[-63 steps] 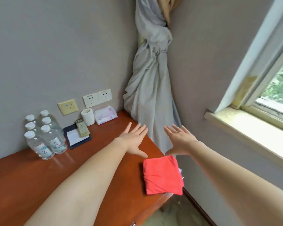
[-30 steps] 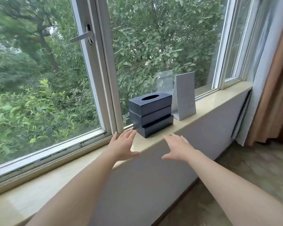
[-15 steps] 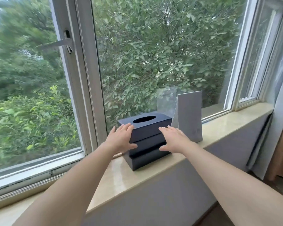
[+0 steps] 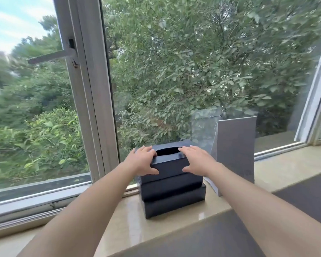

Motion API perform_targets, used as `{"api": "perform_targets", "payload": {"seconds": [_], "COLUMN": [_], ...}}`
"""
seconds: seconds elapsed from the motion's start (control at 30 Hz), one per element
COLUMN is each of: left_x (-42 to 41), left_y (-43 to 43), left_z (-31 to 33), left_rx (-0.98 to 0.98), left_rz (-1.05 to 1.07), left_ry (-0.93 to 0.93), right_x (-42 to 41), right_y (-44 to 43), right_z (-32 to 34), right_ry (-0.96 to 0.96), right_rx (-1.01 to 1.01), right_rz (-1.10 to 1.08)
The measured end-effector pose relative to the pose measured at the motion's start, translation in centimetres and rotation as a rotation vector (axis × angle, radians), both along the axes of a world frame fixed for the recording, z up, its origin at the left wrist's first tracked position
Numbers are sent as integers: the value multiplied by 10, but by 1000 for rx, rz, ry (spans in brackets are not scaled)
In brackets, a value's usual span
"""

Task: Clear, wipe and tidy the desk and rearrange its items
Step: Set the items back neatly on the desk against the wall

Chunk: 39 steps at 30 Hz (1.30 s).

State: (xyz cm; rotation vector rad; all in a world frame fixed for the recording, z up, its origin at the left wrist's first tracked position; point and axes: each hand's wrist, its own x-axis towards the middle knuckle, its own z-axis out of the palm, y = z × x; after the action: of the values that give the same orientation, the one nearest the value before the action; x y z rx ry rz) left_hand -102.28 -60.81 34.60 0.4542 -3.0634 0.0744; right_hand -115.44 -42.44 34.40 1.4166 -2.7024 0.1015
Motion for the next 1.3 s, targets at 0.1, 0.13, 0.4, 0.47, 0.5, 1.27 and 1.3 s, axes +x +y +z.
{"api": "perform_targets", "payload": {"seconds": [0.1,0.13,0.4,0.47,0.5,1.27,1.3], "left_x": [-2,-2,25,41,50,421,445], "left_y": [-1,-1,-2,-6,-9,-101,-103], "left_z": [6,8,15,17,19,38,37], "left_rx": [-1,-14,2,0,-3,10,6], "left_rz": [10,10,-6,-9,-12,413,447], "left_ry": [-14,-24,-56,-38,-30,36,31], "right_x": [-6,-7,-7,3,10,294,315], "right_y": [-10,-13,-17,-19,-21,-196,-206], "right_z": [2,-1,-5,1,2,17,16], "right_ry": [-12,-22,63,71,61,149,150], "right_rx": [12,10,-27,-22,-24,-211,-218], "right_rz": [48,57,192,236,254,813,841]}}
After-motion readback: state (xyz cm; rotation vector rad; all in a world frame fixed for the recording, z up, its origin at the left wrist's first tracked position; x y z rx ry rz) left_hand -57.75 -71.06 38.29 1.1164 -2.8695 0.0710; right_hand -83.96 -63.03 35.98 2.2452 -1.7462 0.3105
